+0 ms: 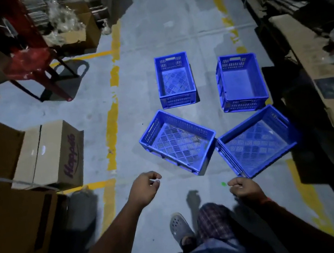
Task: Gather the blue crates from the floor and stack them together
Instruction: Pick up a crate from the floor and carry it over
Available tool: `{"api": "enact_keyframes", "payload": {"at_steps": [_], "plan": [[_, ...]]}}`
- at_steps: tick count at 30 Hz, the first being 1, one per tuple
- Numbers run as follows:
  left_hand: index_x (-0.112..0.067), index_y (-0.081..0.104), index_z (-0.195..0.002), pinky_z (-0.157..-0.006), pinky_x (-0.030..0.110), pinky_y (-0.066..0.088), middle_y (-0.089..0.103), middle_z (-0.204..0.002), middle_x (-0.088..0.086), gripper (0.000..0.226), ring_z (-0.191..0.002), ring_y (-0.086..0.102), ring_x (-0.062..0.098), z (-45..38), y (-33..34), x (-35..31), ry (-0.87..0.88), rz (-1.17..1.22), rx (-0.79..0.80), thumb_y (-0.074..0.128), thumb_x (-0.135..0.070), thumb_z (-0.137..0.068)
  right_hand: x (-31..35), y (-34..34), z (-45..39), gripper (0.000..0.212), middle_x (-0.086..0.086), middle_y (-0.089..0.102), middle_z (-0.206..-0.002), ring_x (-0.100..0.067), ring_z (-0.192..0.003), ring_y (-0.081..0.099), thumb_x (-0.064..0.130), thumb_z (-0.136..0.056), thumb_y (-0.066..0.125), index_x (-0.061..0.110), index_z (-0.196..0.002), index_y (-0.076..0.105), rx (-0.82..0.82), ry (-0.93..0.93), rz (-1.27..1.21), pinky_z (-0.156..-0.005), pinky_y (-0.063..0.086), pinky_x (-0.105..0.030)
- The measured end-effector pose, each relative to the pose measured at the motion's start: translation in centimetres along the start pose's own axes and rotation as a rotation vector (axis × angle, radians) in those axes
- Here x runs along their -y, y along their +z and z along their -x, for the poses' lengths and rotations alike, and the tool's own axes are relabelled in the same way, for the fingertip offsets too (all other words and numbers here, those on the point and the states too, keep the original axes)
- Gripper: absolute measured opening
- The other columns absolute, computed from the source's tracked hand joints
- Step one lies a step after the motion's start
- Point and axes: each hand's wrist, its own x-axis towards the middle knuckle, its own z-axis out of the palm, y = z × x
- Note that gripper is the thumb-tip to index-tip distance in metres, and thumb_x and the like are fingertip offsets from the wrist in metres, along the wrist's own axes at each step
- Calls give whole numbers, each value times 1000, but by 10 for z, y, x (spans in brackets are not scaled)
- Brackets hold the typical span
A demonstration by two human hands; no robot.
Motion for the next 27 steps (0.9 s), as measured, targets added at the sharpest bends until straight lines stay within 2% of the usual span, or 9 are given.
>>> {"api": "enact_keyframes", "payload": {"at_steps": [3,7,11,13,15,19,22,25,27], "plan": [[-26,71,-101,-86,27,47,66,-107,-7,16,-97,65,12,-58,-27,-3,3,-59,2,63,-19,-90,32,15,-31,18,3,68,-91,-19,-90,63,4,-80,69,21,-83,71,3,19,64,-82,43,-25],[-24,72,-103,-97,29,45,64,-111,-4,18,-110,59,14,-141,-49,-1,39,-129,-23,66,-18,-87,51,41,-94,23,-6,75,-92,-19,-80,67,7,-77,73,27,-88,69,-16,127,14,-78,50,-29],[-28,72,-101,-97,31,46,64,-113,-3,19,-110,59,16,-248,-49,24,24,-183,-62,67,-18,-86,59,73,-189,19,-7,70,-91,-15,-84,66,-4,-79,72,3,-95,75,-123,108,68,-66,39,-12],[-26,73,-100,-98,29,45,65,-111,-1,19,-109,61,18,-311,-39,49,22,-206,-50,69,-17,-84,51,98,-242,15,-17,73,-79,-22,-75,72,3,-74,67,-1,-86,75,-173,112,91,-64,44,-22],[-24,75,-99,-98,25,41,67,-108,1,22,-109,62,20,-375,-23,80,38,-268,-22,66,-21,-80,41,115,-295,26,-21,73,-81,-33,-77,73,20,-77,59,4,-89,76,-145,150,81,-68,49,-33],[-20,77,-104,-103,31,43,63,-119,12,28,-115,60,30,-490,23,143,0,-387,68,69,-22,-77,7,145,-394,32,-15,68,-87,-25,-76,63,25,-78,73,13,-108,73,-163,280,9,-71,45,-27],[-22,75,-110,-108,36,41,48,-139,22,31,-121,55,40,-563,58,179,-54,-474,118,73,-20,-80,-35,164,-455,26,-15,65,-91,-29,-73,63,21,-77,75,22,-104,72,-235,325,0,-71,52,-21],[-25,74,-112,-110,40,38,35,-151,24,30,-130,44,44,-613,86,204,-75,-486,67,73,-22,-82,-101,189,-497,40,-20,61,-113,-40,-93,64,36,-71,77,29,-110,72,-273,427,-26,-87,56,-47],[-26,74,-113,-110,41,38,32,-152,21,30,-132,42,42,-638,101,217,-76,-495,65,73,-23,-83,-142,208,-514,36,-18,60,-116,-37,-91,66,45,-68,75,44,-103,69,-247,454,-127,-84,58,-51]]}}
